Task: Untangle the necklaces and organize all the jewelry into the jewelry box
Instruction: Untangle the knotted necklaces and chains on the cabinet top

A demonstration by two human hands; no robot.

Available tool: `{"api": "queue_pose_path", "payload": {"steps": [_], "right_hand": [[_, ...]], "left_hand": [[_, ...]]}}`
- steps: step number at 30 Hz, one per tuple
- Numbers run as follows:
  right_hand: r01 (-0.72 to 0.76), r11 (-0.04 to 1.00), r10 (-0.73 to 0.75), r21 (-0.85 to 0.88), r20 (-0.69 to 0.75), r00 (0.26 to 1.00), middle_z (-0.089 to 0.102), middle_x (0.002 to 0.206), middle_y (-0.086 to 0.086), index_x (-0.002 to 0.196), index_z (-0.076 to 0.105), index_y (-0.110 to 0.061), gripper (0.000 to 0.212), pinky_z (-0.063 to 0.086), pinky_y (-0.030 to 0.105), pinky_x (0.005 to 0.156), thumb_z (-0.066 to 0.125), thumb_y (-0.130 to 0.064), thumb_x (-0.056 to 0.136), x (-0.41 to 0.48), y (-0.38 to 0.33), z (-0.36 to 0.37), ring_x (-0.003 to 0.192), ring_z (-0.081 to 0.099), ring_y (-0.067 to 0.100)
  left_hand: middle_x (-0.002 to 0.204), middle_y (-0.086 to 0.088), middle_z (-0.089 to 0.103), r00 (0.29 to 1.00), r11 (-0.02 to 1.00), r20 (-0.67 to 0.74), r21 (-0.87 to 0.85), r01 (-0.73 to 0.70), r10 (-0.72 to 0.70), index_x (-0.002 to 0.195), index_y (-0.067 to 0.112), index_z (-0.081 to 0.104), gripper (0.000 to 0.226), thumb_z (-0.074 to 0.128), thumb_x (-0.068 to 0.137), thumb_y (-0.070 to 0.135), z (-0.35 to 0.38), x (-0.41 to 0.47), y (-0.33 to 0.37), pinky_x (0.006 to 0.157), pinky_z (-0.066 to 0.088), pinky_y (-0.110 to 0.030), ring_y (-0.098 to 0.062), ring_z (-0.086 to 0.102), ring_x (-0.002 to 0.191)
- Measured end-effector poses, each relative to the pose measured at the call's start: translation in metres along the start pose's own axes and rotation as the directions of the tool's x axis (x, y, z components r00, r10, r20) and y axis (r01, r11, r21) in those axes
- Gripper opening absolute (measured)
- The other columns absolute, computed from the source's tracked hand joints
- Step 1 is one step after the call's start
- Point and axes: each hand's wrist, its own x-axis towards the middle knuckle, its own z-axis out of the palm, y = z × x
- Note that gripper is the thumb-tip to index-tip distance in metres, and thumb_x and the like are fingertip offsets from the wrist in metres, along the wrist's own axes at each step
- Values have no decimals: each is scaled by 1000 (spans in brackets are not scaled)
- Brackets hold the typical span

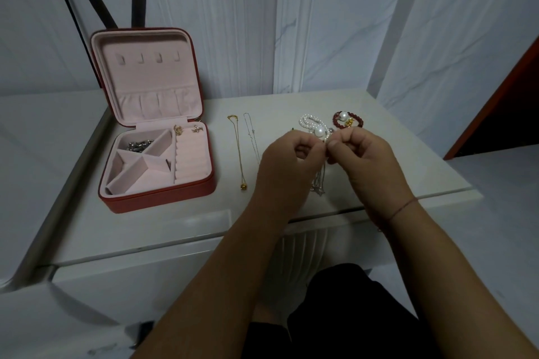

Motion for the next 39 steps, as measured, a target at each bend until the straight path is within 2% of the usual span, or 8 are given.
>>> {"api": "queue_pose_path", "payload": {"steps": [3,8,17,22,27,31,35,39], "right_hand": [[-34,999,33,3,30,999,61,74,1,80,64,-6,16,41,9,60,52,-3,90,0,1,1,64,53,-2],[-145,976,140,161,43,989,61,68,-1,77,66,-11,21,41,25,65,51,-5,90,0,4,4,65,50,10],[-242,898,220,368,99,970,45,55,1,64,54,-8,27,33,21,53,45,1,88,2,0,7,53,38,9],[-234,907,196,351,141,970,42,52,-1,67,51,-6,11,33,21,49,52,-4,79,4,2,9,50,35,9],[-190,952,176,240,79,981,39,60,5,69,51,-5,18,33,23,51,51,4,84,3,4,7,54,35,11],[-216,937,234,274,-34,972,48,67,4,89,58,-12,15,41,21,56,56,3,87,4,9,2,56,43,10],[-228,962,223,151,47,974,60,71,-2,96,66,-11,11,46,22,63,57,-10,91,-1,5,0,61,53,6],[-264,962,249,71,176,952,66,76,-8,88,73,-19,16,45,23,69,58,-23,92,-7,2,1,70,56,3]], "left_hand": [[71,5,50,991,995,99,43,87,-90,74,17,54,20,53,92,11,-1,2,0,55,37,-6,1,48,61],[61,2,41,966,980,174,-17,198,-192,66,15,49,31,46,96,17,-5,3,1,49,30,-14,-3,36,51],[63,11,55,951,945,140,-143,295,-276,82,19,65,12,58,91,18,-9,1,0,50,38,-7,7,47,51],[69,-5,55,919,891,164,-235,389,-358,69,13,62,24,54,91,19,-7,1,1,64,41,-31,-16,49,68],[65,-3,56,900,839,216,-331,433,-379,67,14,60,28,50,94,16,-9,1,-4,66,43,-33,-17,50,65],[64,-1,57,867,712,254,-496,498,-429,70,11,61,27,50,94,11,-11,4,-5,63,48,-24,-10,51,58],[64,-2,57,842,604,335,-588,538,-423,74,8,60,23,50,95,10,-11,3,-3,64,45,-26,-9,49,56],[63,-4,48,836,632,374,-548,548,-401,69,9,59,28,49,95,15,-14,3,-5,60,39,-28,-9,45,51]]}}
